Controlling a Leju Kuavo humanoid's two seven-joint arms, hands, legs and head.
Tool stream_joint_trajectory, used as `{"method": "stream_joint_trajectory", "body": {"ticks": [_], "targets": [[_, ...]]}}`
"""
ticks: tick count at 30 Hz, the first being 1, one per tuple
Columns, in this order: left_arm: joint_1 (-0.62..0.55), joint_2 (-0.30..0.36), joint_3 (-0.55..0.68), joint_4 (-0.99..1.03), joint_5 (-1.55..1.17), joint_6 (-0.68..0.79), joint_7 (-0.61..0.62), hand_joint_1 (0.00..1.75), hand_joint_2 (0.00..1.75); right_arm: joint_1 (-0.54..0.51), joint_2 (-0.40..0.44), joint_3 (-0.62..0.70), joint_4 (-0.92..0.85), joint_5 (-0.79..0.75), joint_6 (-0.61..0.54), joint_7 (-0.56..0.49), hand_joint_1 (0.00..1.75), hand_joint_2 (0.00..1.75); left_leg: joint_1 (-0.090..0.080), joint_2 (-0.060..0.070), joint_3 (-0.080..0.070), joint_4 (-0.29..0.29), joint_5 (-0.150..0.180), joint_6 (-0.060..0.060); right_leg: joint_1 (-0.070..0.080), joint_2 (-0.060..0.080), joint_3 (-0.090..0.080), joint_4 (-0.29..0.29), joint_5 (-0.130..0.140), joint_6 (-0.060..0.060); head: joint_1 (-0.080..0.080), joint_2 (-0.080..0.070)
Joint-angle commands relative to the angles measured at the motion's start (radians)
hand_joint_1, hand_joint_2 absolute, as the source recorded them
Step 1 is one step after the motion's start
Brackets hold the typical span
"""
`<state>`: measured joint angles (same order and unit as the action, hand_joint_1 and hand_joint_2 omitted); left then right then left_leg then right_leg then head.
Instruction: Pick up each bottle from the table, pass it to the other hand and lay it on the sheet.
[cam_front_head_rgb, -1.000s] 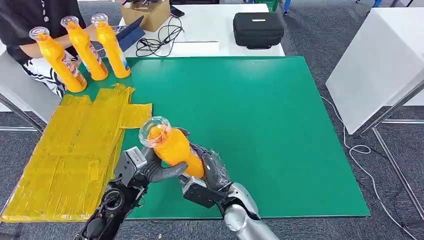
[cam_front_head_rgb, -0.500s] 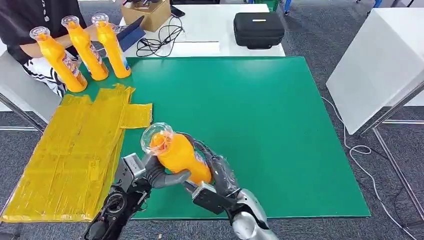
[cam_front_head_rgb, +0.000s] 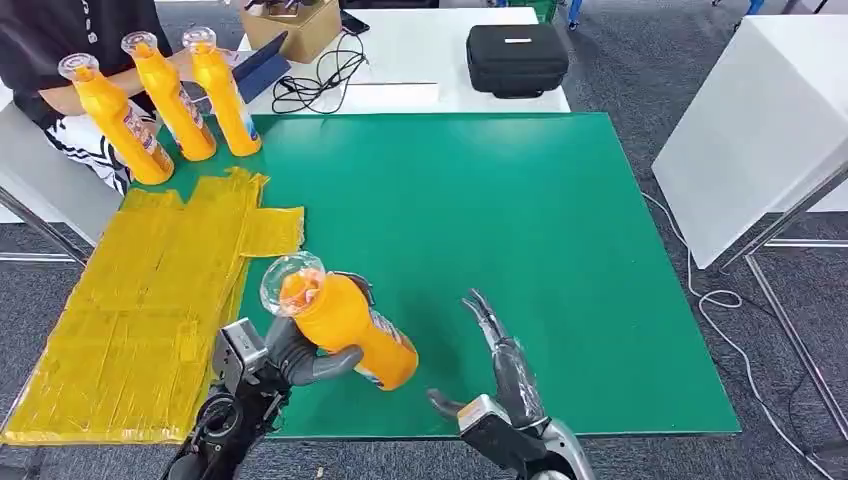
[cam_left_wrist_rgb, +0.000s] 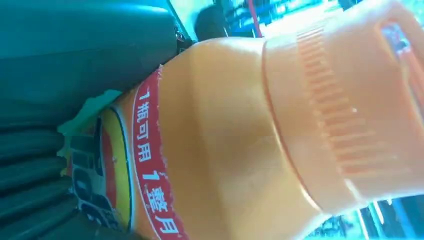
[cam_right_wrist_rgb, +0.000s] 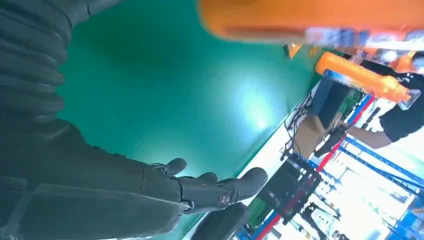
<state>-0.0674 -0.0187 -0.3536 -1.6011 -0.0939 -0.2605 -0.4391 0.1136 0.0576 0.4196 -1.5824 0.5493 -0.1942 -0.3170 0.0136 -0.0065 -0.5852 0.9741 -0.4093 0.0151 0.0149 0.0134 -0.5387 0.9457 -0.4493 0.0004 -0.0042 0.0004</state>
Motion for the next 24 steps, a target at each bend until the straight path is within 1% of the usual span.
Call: {"method": "stream_joint_trajectory", "body": {"ticks": [1,2,3,4,6,7,8,10,11,12,14,15,16,17,19,20,21,22,23,24], "targets": [[0.138,0.076,0.127,-0.125,-0.397,0.25,0.008,1.75,1.75,0.086,-0.099,-0.095,-0.084,-0.103,-0.062,-0.084,0.0,1.75,-0.001,0.004,0.005,-0.001,-0.003,0.0,-0.001,0.002,0.004,-0.001,-0.001,0.002,0.0,0.0],[0.144,0.079,0.133,-0.133,-0.396,0.25,0.008,1.75,1.75,0.096,-0.105,-0.099,-0.093,-0.11,-0.063,-0.089,0.0,1.75,-0.001,0.006,0.008,-0.001,-0.004,0.0,-0.001,0.004,0.007,-0.001,-0.003,0.002,0.0,0.0],[0.144,0.079,0.133,-0.133,-0.396,0.25,0.008,1.75,1.75,0.096,-0.105,-0.099,-0.093,-0.11,-0.063,-0.089,0.0,1.75,-0.001,0.003,0.004,-0.001,-0.003,0.0,-0.001,0.002,0.004,-0.001,-0.002,0.002,0.0,0.0],[0.141,0.077,0.132,-0.134,-0.397,0.25,0.008,1.75,1.75,0.098,-0.105,-0.099,-0.095,-0.109,-0.063,-0.089,0.0,1.75,-0.001,0.003,0.007,-0.001,-0.005,0.0,-0.001,0.001,0.006,0.0,-0.004,0.003,0.0,0.0],[0.135,0.072,0.129,-0.127,-0.399,0.249,0.01,1.75,1.75,0.097,-0.101,-0.098,-0.098,-0.109,-0.065,-0.088,0.0,1.75,0.0,0.0,0.002,-0.001,-0.002,0.0,-0.001,-0.001,0.002,-0.001,-0.002,0.002,0.0,0.0],[0.135,0.072,0.129,-0.127,-0.399,0.249,0.01,1.75,1.75,0.097,-0.101,-0.098,-0.098,-0.109,-0.065,-0.088,0.0,1.75,0.0,0.0,0.002,-0.001,-0.002,0.0,0.0,-0.001,0.002,-0.001,-0.001,0.001,0.0,0.0],[0.135,0.072,0.129,-0.127,-0.399,0.249,0.01,1.75,1.75,0.097,-0.101,-0.098,-0.098,-0.109,-0.065,-0.088,0.0,1.75,-0.001,0.0,0.005,-0.001,-0.003,0.0,-0.001,-0.001,0.005,0.0,-0.003,0.002,0.0,0.0],[0.135,0.072,0.129,-0.127,-0.399,0.249,0.01,1.75,1.75,0.097,-0.101,-0.098,-0.098,-0.109,-0.065,-0.088,0.0,1.75,-0.001,0.001,0.003,-0.001,-0.002,0.0,-0.001,0.0,0.002,-0.001,-0.001,0.002,0.0,0.0],[0.132,0.078,0.123,-0.12,-0.538,0.332,0.068,1.75,1.75,0.104,-0.095,-0.107,-0.104,-0.13,-0.077,-0.09,0.0,1.75,-0.001,0.001,0.005,-0.001,-0.003,0.0,-0.001,-0.001,0.005,-0.001,-0.002,0.002,0.0,0.0],[0.14,0.086,0.127,-0.128,-0.612,0.369,0.106,1.75,1.75,0.119,-0.095,-0.118,-0.118,-0.16,-0.082,-0.096,0.0,1.75,0.0,0.001,0.002,-0.001,-0.001,0.0,0.0,0.0,0.002,-0.001,-0.001,0.001,0.0,0.0],[0.179,0.117,0.14,-0.169,-0.674,0.379,0.126,1.75,1.75,0.142,-0.112,-0.133,-0.145,-0.218,-0.068,-0.108,0.0,1.75,-0.001,0.001,0.007,-0.001,-0.004,0.0,-0.001,-0.002,0.007,-0.001,-0.004,0.003,0.0,0.0],[0.209,0.141,0.147,-0.196,-0.691,0.366,0.126,1.75,1.75,0.145,-0.118,-0.14,-0.146,-0.243,-0.057,-0.11,0.0,1.75,-0.001,0.001,0.004,-0.001,-0.003,0.0,-0.001,-0.001,0.004,-0.001,-0.002,0.002,0.0,0.0],[0.239,0.161,0.164,-0.222,-0.726,0.356,0.141,1.75,1.75,0.145,-0.122,-0.144,-0.141,-0.254,-0.058,-0.112,0.0,1.75,-0.001,0.002,0.006,-0.001,-0.004,0.0,-0.001,0.0,0.005,0.0,-0.003,0.002,0.0,0.0],[0.282,0.18,0.196,-0.26,-0.799,0.361,0.172,1.75,1.75,0.142,-0.118,-0.143,-0.133,-0.269,-0.049,-0.12,0.0,1.75,0.0,0.004,0.004,-0.001,-0.003,0.0,-0.001,0.003,0.003,-0.001,-0.002,0.001,0.0,0.0],[0.329,0.2,0.227,-0.313,-0.88,0.362,0.21,1.75,1.75,0.131,-0.106,-0.133,-0.111,-0.268,-0.041,-0.12,0.0,1.75,-0.001,0.007,0.01,-0.001,-0.007,0.0,-0.001,0.005,0.008,-0.001,-0.004,0.002,0.0,0.0],[0.343,0.205,0.235,-0.33,-0.891,0.356,0.218,1.75,1.75,0.126,-0.104,-0.127,-0.096,-0.269,-0.042,-0.12,0.0,1.75,-0.001,0.007,0.007,-0.001,-0.006,0.0,-0.001,0.005,0.006,-0.001,-0.003,0.002,0.0,0.0],[0.366,0.236,0.233,-0.348,-0.984,0.314,0.275,1.75,1.75,0.109,-0.107,-0.111,-0.055,-0.29,-0.034,-0.106,0.0,1.75,0.0,0.006,0.004,-0.001,-0.004,0.0,0.0,0.004,0.003,-0.001,-0.002,0.001,0.0,0.0],[0.378,0.259,0.228,-0.351,-1.033,0.301,0.299,1.75,1.75,0.096,-0.108,-0.098,-0.023,-0.298,-0.035,-0.11,0.0,1.75,0.0,0.006,0.004,-0.001,-0.004,-0.001,0.0,0.004,0.003,-0.001,-0.002,0.001,0.0,0.0],[0.383,0.283,0.22,-0.343,-1.07,0.29,0.324,1.75,1.75,0.087,-0.107,-0.086,0.005,-0.31,-0.036,-0.121,0.0,1.75,0.0,0.006,0.007,-0.001,-0.006,-0.001,0.0,0.004,0.006,-0.001,-0.004,0.002,0.0,0.0],[0.378,0.319,0.209,-0.32,-1.123,0.282,0.359,1.75,1.75,0.077,-0.105,-0.074,0.037,-0.314,-0.05,-0.133,0.0,1.75,0.0,0.006,0.005,-0.002,-0.004,-0.001,0.0,0.004,0.004,-0.002,-0.002,0.001,0.0,0.0]]}}
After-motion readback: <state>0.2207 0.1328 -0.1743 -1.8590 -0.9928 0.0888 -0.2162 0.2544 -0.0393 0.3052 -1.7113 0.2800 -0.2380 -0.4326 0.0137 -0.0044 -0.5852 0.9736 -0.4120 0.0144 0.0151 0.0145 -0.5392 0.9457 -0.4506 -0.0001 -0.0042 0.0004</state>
